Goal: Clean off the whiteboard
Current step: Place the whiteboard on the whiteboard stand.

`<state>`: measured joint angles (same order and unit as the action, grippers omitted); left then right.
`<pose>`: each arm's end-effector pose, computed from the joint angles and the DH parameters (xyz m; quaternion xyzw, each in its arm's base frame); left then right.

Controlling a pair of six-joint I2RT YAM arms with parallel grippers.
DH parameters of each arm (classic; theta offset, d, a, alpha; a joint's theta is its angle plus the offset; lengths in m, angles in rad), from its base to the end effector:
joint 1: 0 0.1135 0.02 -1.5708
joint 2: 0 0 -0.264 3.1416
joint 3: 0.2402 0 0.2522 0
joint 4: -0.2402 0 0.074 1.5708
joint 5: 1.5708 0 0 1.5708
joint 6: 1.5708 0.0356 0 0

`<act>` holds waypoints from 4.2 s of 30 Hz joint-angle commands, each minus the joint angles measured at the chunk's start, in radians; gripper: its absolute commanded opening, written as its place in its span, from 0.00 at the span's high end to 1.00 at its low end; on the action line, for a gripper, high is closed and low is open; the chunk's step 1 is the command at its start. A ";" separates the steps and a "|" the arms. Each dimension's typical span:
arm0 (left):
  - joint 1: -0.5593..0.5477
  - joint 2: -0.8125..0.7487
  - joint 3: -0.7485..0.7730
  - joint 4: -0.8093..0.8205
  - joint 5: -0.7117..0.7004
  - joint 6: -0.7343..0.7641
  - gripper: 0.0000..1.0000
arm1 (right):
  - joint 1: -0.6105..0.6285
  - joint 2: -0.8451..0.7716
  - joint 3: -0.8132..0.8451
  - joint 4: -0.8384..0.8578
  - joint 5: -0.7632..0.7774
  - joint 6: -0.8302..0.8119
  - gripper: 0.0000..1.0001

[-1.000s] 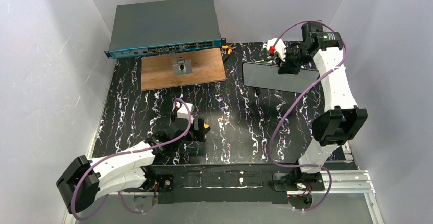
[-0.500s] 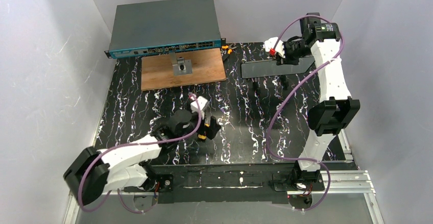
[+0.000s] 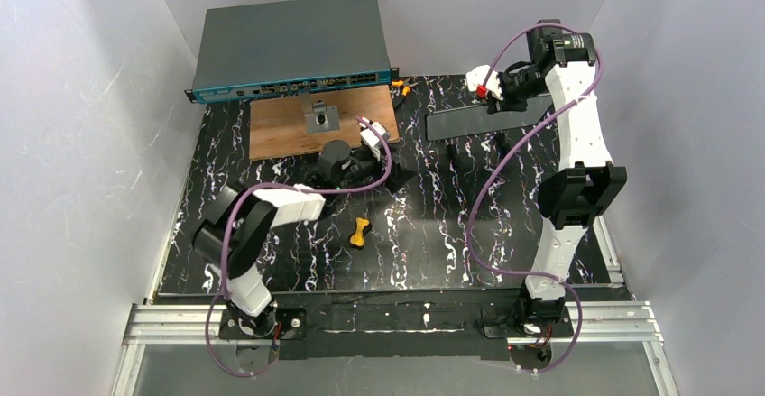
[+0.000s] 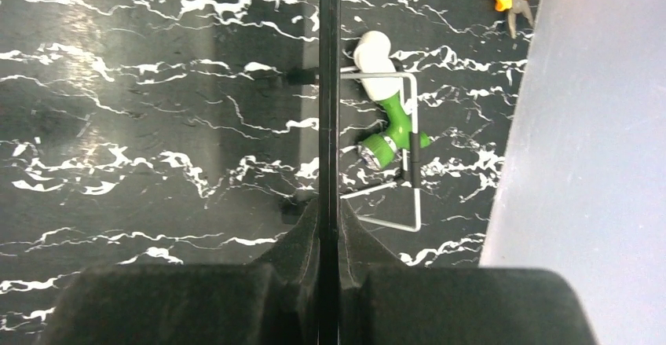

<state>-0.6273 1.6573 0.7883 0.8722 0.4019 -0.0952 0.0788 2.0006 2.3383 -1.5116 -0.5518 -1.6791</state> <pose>0.2781 -0.2188 0.2285 0.3183 0.6303 -0.3771 0.5994 0.3789 0.0486 0.3950 -0.7607 0.5604 0.0499 0.3237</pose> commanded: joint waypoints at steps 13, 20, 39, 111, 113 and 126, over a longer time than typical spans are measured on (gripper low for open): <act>0.045 0.316 0.228 0.359 0.251 0.006 0.14 | -0.001 -0.129 -0.108 -0.082 -0.157 -0.049 0.99; 0.035 0.373 0.309 0.316 0.294 -0.008 0.31 | 0.003 -0.129 -0.112 -0.081 -0.161 -0.034 0.99; -0.003 0.384 0.327 0.360 0.301 -0.014 1.00 | 0.013 -0.116 -0.098 -0.082 -0.174 0.052 0.99; 0.069 0.617 0.617 0.145 0.082 -0.092 1.00 | -0.216 -0.726 -0.895 0.473 -0.412 0.724 0.22; 0.069 0.611 0.611 0.141 0.089 -0.083 1.00 | -0.215 -0.686 -0.824 0.408 -0.432 0.685 0.22; 0.099 0.533 0.768 -0.305 0.287 0.028 1.00 | -0.216 -0.667 -0.935 0.404 -0.476 0.679 0.22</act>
<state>-0.5591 2.3066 1.4940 0.7696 0.5999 -0.1703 -0.1318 1.3647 1.4754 -1.1114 -1.0019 -0.9890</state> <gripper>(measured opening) 0.052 0.777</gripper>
